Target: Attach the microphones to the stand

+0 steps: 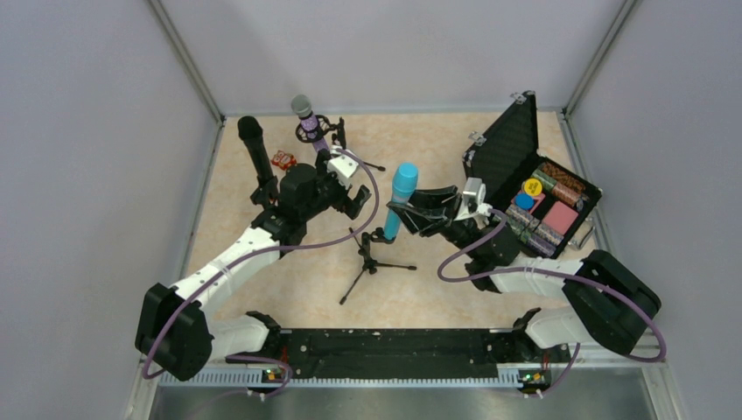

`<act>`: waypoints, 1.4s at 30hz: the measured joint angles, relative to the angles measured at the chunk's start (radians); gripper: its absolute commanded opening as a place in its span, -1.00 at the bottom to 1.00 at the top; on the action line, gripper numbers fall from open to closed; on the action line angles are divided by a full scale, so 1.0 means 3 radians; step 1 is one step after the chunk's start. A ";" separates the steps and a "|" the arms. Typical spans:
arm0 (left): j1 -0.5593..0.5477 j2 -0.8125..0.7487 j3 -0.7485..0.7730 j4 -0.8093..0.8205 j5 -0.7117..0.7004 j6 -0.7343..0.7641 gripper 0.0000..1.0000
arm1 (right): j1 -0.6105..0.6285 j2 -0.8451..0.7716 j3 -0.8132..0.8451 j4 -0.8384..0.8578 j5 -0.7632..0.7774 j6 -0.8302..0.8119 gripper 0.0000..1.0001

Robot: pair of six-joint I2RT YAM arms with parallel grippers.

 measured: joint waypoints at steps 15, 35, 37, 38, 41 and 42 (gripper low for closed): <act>0.0000 0.0000 -0.0001 0.0000 0.0000 0.0009 0.98 | 0.0089 0.0216 -0.0010 0.0069 -0.0023 -0.0319 -1.00; 0.0000 0.0000 -0.0001 0.0000 -0.0001 0.0010 0.98 | 0.0137 0.0262 -0.0013 0.0070 0.0014 -0.0434 -1.00; 0.0000 0.0000 -0.0001 0.0000 -0.0001 0.0010 0.98 | 0.0139 0.0270 -0.0014 0.0070 0.0019 -0.0437 -1.00; 0.0000 0.0000 -0.0001 0.0000 -0.0001 0.0010 0.98 | 0.0140 0.0275 -0.0014 0.0070 0.0024 -0.0437 -1.00; 0.0000 0.0000 -0.0003 0.0000 -0.0001 0.0010 0.98 | 0.0150 0.0276 -0.0031 0.0071 0.0051 -0.0441 -1.00; 0.0000 0.0000 -0.0003 0.0000 -0.0001 0.0010 0.98 | 0.0150 0.0276 -0.0033 0.0071 0.0061 -0.0441 -1.00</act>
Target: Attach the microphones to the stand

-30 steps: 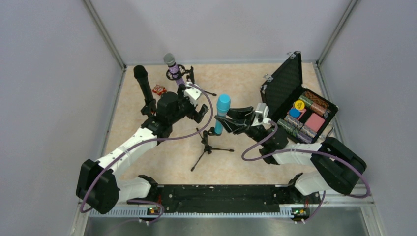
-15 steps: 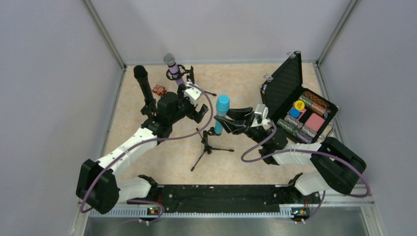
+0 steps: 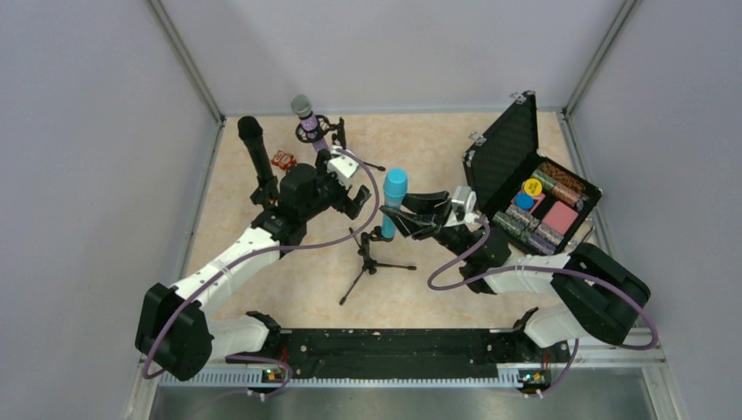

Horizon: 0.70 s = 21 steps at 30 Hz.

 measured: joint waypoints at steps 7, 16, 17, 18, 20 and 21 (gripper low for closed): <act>0.0000 0.0000 0.0000 0.0000 0.0000 0.0000 0.98 | 0.0003 -0.0027 -0.0015 -0.0001 0.0043 0.0041 -0.11; 0.0000 0.0001 0.0000 0.0000 -0.0001 0.0000 0.98 | 0.0009 0.0045 -0.0290 -0.0177 -0.0018 0.0136 0.73; 0.0000 0.0001 0.0000 0.0000 -0.0001 0.0000 0.98 | 0.0009 0.0028 -0.0290 -0.0175 -0.0023 0.0145 0.78; 0.0000 0.0001 0.0000 -0.0001 -0.0001 0.0000 0.98 | 0.0009 0.0004 -0.0290 -0.0175 -0.0024 0.0156 0.82; 0.0000 0.0001 0.0000 -0.0001 -0.0001 0.0000 0.98 | 0.0009 -0.0055 -0.0290 -0.0173 -0.0025 0.0175 0.86; 0.0000 0.0001 0.0000 -0.0001 -0.0001 0.0001 0.98 | 0.0009 -0.0088 -0.0290 -0.0168 -0.0025 0.0184 0.87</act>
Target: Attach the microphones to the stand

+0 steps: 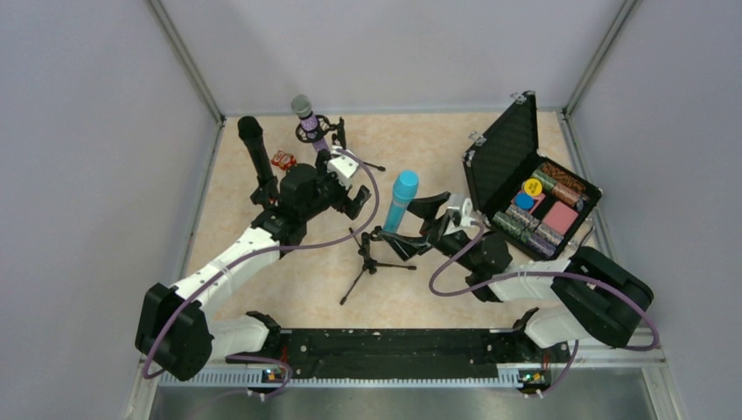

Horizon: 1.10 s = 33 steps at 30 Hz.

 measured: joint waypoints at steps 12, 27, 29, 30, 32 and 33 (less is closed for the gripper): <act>0.0000 0.0000 0.0001 -0.0036 -0.0100 0.0057 0.98 | 0.0004 -0.0610 -0.0331 -0.0022 0.0183 0.0055 0.90; 0.0000 -0.0509 0.0156 -0.0262 0.0291 -0.0434 0.98 | 0.0009 -0.2429 -0.0387 -0.2692 0.0604 -0.0023 0.98; 0.0000 -0.0711 0.0104 -0.0257 0.0383 -0.0511 0.98 | 0.0009 -0.2506 -0.0389 -0.2958 0.0601 0.0009 0.98; 0.0000 -0.0834 0.0056 -0.0256 0.0443 -0.0552 0.98 | 0.0009 -0.2547 -0.0401 -0.3087 0.0600 0.0034 0.98; 0.0000 -0.1031 -0.0041 -0.0251 0.0553 -0.0598 0.98 | 0.0009 -0.2633 -0.0460 -0.3269 0.0594 0.0092 0.98; 0.0000 -0.1128 -0.0104 -0.0242 0.0629 -0.0619 0.98 | 0.0009 -0.2689 -0.0512 -0.3340 0.0589 0.0120 0.98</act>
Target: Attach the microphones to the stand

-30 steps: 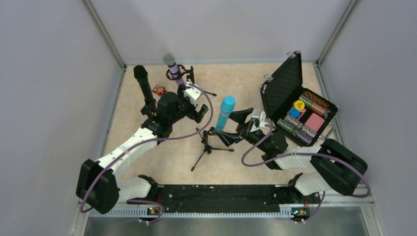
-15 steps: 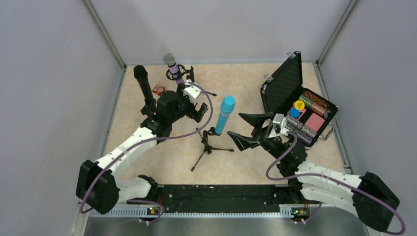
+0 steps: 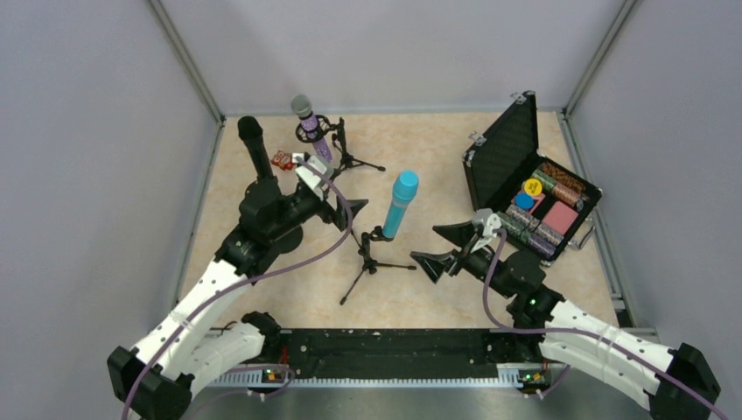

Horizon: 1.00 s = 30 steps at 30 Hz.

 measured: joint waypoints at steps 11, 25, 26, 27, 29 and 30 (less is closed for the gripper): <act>0.0000 -0.0345 -0.0617 -0.0211 0.0866 0.0088 0.98 | 0.0000 -0.0380 -0.0427 -0.0267 0.0011 0.0169 0.98; -0.0174 0.0085 -0.0914 0.0395 0.0982 0.0013 0.85 | 0.0000 -0.0341 -0.0476 -0.0278 0.0062 0.0179 0.98; -0.0197 0.0123 -0.0914 0.0421 0.0979 0.0013 0.81 | 0.0000 -0.0323 -0.0488 -0.0257 0.0067 0.0181 0.98; -0.0219 0.0163 -0.0914 0.0451 0.0977 0.0015 0.72 | 0.0000 -0.0301 -0.0492 -0.0252 0.0074 0.0191 0.98; -0.0257 0.0239 -0.0914 0.0482 0.0955 0.0029 0.51 | 0.0000 -0.0248 -0.0493 -0.0219 0.0078 0.0200 0.98; -0.0267 0.0270 -0.0914 0.0482 0.0952 0.0052 0.47 | 0.0000 -0.0212 -0.0493 -0.0201 0.0078 0.0202 0.98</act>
